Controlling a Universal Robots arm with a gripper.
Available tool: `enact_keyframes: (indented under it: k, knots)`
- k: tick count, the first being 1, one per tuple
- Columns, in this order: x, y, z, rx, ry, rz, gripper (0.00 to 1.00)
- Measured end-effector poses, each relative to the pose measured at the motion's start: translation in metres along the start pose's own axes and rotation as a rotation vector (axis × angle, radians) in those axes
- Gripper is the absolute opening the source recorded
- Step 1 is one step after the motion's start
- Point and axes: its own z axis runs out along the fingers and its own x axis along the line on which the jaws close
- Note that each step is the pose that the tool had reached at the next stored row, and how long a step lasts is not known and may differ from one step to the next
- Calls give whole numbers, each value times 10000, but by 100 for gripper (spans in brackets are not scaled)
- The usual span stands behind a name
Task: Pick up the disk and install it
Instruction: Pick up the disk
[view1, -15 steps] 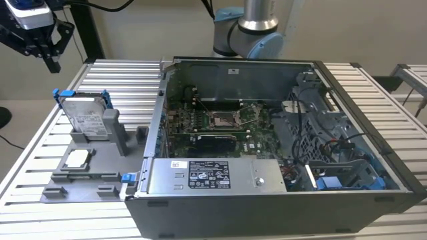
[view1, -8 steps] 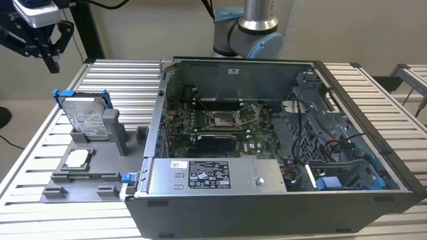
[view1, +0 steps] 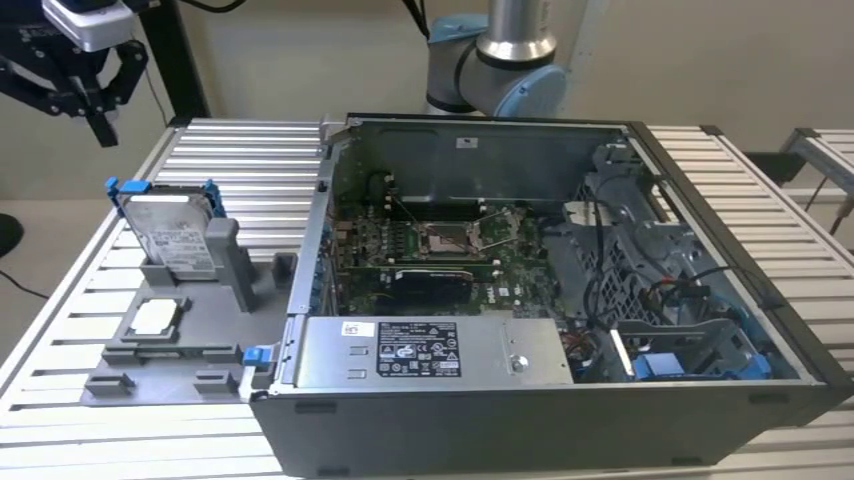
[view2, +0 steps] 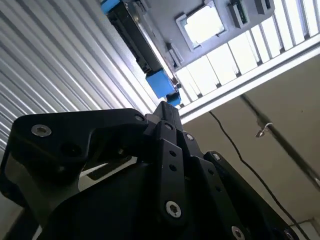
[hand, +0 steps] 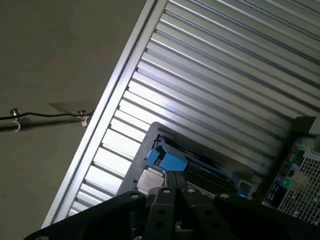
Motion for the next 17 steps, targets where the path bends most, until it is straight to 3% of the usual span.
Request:
enact_keyframes:
  k: [11,14,17]
  knots:
    - [0,0,0,5,90,-1999,0]
    - [0,0,0,37,73,-2536,0]
    - [0,0,0,97,12,-3038,0]
